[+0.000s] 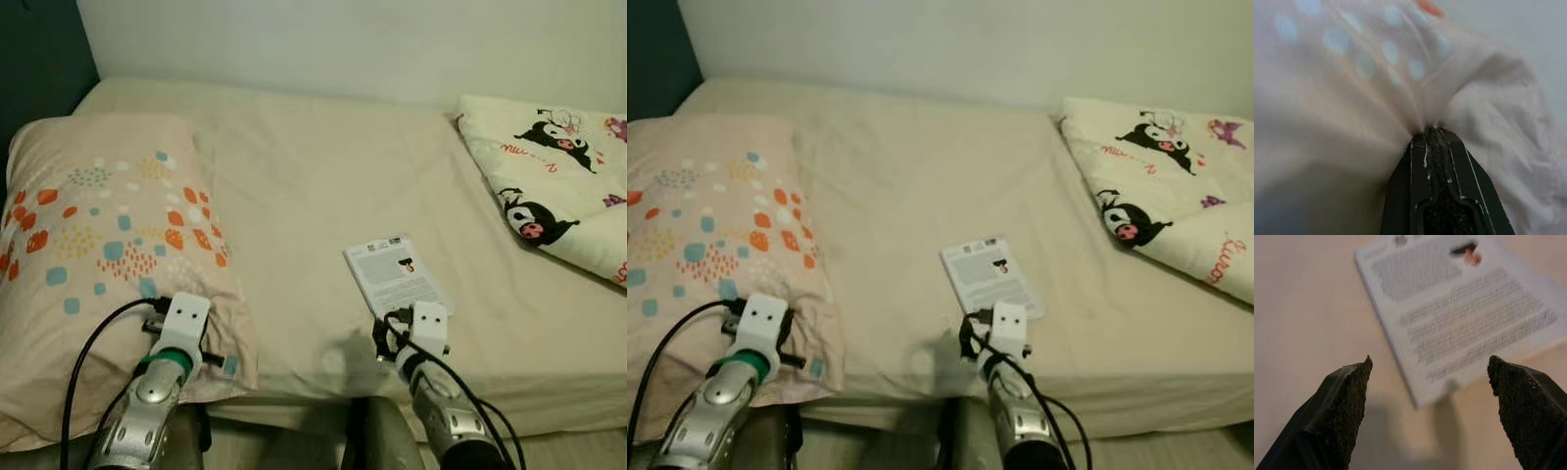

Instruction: Clean up the room

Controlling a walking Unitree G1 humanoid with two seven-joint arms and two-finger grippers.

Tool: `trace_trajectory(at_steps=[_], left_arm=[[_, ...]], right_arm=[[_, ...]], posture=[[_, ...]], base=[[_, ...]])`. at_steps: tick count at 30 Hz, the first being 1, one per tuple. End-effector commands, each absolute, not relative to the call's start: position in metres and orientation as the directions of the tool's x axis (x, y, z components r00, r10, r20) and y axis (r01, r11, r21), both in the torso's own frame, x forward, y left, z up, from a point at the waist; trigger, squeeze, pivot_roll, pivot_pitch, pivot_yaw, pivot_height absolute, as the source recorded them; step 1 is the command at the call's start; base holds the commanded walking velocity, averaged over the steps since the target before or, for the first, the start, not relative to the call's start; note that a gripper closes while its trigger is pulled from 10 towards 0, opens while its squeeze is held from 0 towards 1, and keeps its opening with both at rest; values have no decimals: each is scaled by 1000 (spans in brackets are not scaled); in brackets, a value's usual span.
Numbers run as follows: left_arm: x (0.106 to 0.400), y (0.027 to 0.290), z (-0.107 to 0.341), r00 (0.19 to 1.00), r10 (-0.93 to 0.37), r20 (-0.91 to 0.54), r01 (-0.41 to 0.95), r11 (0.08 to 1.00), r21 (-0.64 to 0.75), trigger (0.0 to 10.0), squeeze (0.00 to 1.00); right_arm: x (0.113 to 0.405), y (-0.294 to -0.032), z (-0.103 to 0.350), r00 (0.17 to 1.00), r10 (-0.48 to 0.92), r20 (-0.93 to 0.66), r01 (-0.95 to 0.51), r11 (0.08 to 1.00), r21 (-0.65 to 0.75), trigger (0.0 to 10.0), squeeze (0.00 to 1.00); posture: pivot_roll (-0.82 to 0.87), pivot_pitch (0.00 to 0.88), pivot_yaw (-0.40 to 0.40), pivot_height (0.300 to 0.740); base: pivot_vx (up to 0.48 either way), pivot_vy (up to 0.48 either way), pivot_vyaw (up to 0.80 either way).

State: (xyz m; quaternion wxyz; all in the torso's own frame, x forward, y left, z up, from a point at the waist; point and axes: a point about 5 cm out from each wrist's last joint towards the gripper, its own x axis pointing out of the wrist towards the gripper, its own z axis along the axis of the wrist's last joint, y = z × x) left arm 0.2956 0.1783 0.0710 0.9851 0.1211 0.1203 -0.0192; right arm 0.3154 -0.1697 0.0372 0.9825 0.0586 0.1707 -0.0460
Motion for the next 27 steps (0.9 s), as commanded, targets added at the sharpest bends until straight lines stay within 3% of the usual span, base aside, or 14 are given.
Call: trace_trajectory(at_steps=[1, 9, 10, 14, 20, 26, 27], left_arm=[[302, 173, 87, 977, -50, -205, 97, 969, 226, 10000, 0], [318, 174, 125, 983, -95, -156, 129, 966, 224, 10000, 0], [320, 174, 132, 984, -103, -148, 135, 966, 222, 10000, 0], [323, 178, 147, 987, -98, -129, 125, 967, 222, 10000, 0], [321, 207, 170, 994, -37, -101, 61, 966, 251, 10000, 0], [315, 228, 192, 998, 28, -57, -12, 966, 260, 10000, 0], [310, 237, 199, 998, 41, -50, -26, 963, 268, 10000, 0]], right_arm=[[318, -185, 39, 934, -121, -335, 165, 981, 106, 10000, 0], [332, -214, 55, 927, -201, -316, 229, 972, 53, 10000, 0], [333, -222, 56, 919, -225, -323, 253, 966, 45, 0, 0], [335, -235, 60, 903, -274, -331, 301, 953, 32, 0, 0], [341, -247, 69, 891, -320, -323, 349, 936, 34, 0, 0], [347, -243, 75, 904, -293, -313, 316, 948, 24, 0, 0], [350, -239, 77, 903, -287, -319, 309, 951, 20, 0, 0]], posture=[[146, 10, -63, 540], [174, 67, -37, 540], [183, 76, -24, 540], [198, 91, -17, 540], [272, 135, -10, 540], [334, 153, -9, 540], [363, 188, -7, 540]], base=[[0, 0, 0], [0, 0, 0], [0, 0, 0], [0, 0, 0], [0, 0, 0], [0, 0, 0], [0, 0, 0]])
